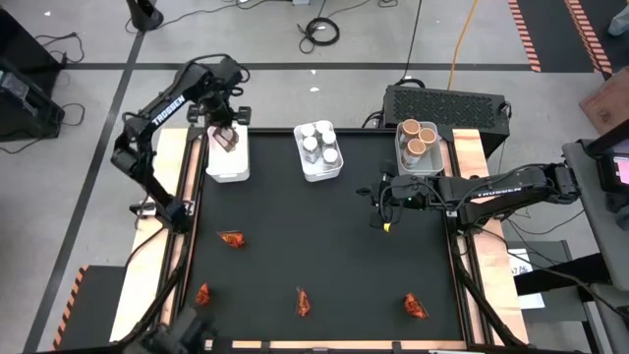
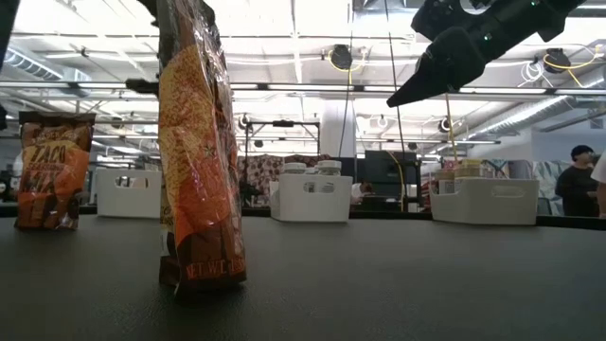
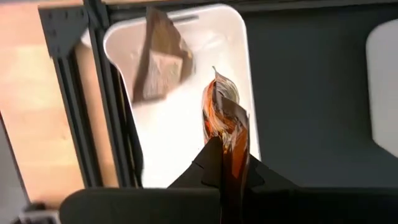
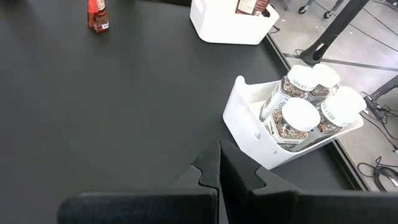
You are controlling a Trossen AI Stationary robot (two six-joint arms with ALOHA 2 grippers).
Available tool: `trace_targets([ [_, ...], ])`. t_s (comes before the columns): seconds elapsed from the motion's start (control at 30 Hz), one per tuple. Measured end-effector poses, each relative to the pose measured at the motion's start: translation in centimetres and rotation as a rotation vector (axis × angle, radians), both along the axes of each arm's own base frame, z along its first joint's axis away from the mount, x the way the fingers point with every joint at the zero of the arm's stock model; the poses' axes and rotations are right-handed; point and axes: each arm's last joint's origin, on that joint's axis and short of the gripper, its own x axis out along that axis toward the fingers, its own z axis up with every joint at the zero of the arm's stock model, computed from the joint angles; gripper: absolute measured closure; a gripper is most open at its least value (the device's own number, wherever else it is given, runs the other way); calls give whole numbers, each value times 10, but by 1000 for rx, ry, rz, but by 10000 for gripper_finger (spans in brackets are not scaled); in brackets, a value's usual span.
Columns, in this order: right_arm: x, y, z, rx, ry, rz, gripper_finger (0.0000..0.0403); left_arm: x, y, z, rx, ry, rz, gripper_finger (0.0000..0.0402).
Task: Sort spices by type
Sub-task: Put the orange seasoning pack into the left white bin
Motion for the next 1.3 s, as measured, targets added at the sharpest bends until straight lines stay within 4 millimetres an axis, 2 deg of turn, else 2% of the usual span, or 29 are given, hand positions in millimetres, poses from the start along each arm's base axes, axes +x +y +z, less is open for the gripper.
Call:
trace_targets([
  [0.2, 0, 0, 0, 0, 1, 0, 403, -9, 34, -27, -42, 37, -52, 401],
  [0.37, 0, 0, 0, 0, 0, 0, 403, -3, 56, -55, -74, 54, -112, 401],
  [0.6, 0, 0, 0, 0, 0, 0, 403, 6, 74, -96, -176, 78, -200, 401],
  [0.73, 0, 0, 0, 0, 1, 0, 403, 7, 79, -112, -214, 99, -225, 401],
  [0.87, 0, 0, 0, 0, 0, 0, 403, 8, 81, -117, -224, 117, -230, 400],
  [0.97, 0, 0, 0, 0, 1, 0, 403, 7, 81, -116, -214, 147, -260, 383],
  [1.17, 0, 0, 0, 0, 0, 0, 403, 6, 80, -116, -224, 153, -274, 318],
  [1.3, 0, 0, 0, 0, 0, 0, 403, 6, 80, -107, -197, 143, -273, 268],
])
